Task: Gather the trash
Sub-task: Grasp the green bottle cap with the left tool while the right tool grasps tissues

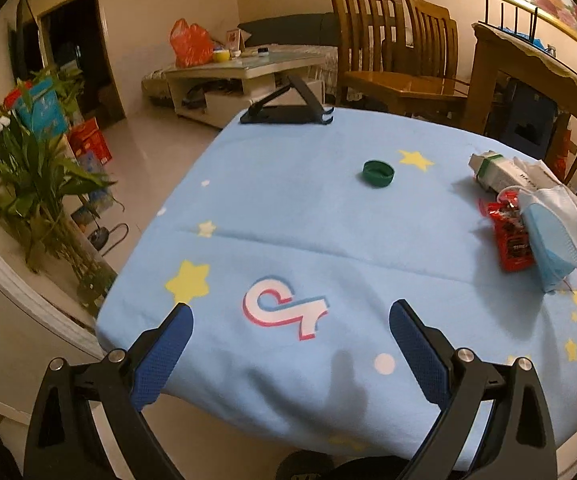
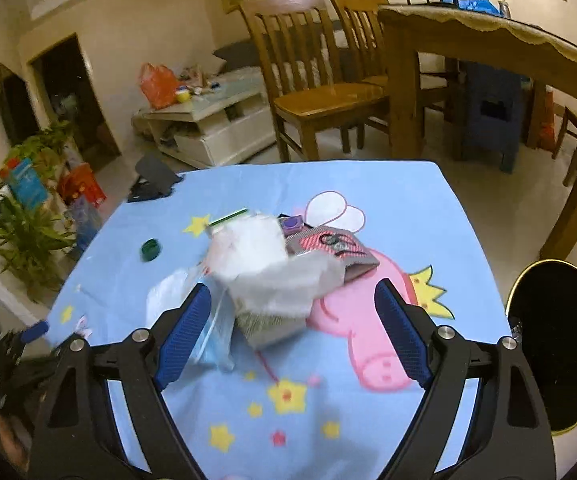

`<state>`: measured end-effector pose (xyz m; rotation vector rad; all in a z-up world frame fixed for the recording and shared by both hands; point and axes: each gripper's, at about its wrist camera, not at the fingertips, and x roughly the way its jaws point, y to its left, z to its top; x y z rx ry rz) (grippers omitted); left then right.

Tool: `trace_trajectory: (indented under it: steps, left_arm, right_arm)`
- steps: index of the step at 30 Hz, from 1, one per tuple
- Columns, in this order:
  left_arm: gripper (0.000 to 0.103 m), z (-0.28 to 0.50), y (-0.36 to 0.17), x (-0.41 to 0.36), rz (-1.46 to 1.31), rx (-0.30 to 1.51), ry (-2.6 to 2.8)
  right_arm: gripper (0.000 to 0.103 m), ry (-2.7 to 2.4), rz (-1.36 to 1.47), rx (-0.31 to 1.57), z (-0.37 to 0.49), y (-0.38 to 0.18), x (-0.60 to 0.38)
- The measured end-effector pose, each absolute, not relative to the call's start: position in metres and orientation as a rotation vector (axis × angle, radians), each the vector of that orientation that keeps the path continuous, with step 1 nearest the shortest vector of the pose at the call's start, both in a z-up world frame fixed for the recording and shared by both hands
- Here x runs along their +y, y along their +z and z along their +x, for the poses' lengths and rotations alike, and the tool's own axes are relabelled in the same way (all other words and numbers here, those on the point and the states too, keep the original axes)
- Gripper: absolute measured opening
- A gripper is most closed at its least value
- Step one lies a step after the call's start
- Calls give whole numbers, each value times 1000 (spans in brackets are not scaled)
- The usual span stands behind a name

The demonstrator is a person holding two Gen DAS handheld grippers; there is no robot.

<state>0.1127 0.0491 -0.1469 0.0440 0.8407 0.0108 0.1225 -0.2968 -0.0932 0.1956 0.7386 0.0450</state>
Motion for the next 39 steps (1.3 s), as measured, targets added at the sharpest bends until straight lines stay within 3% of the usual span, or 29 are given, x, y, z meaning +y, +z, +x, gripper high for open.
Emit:
trace_trajectory:
  steps: [1, 2, 4, 5, 13, 21, 24, 27, 28, 29, 30, 39]
  left_arm:
    - [95, 114, -149, 49, 42, 846, 8]
    - [95, 114, -150, 50, 41, 848, 7]
    - [95, 118, -152, 51, 37, 852, 2]
    - [95, 119, -153, 51, 34, 854, -1]
    - [95, 175, -149, 52, -47, 894, -101]
    - [93, 261, -148, 6, -15, 907, -127]
    - [78, 280, -163, -9, 16, 968, -116]
    - [74, 282, -164, -22, 104, 941, -103]
    - [63, 280, -164, -23, 100, 937, -115]
    - [42, 278, -162, -23, 104, 928, -118]
    - [28, 276, -161, -23, 113, 923, -116]
    - [29, 218, -161, -11, 39, 914, -151]
  right_arm:
    - [76, 42, 211, 759, 132, -98, -297]
    - [64, 48, 223, 776, 138, -101, -295]
    - [31, 115, 277, 857, 152, -113, -298]
    - [0, 140, 298, 887, 156, -118, -300]
    - [1, 207, 428, 783, 100, -101, -344]
    - [1, 129, 528, 725, 41, -109, -421]
    - [1, 122, 558, 722, 33, -116, -432]
    - [1, 125, 549, 719, 28, -119, -436]
    - [1, 127, 543, 718, 29, -119, -436]
    - [1, 129, 545, 718, 30, -120, -434]
    - [1, 134, 554, 716, 30, -122, -437]
    - [1, 113, 550, 694, 29, -120, -441]
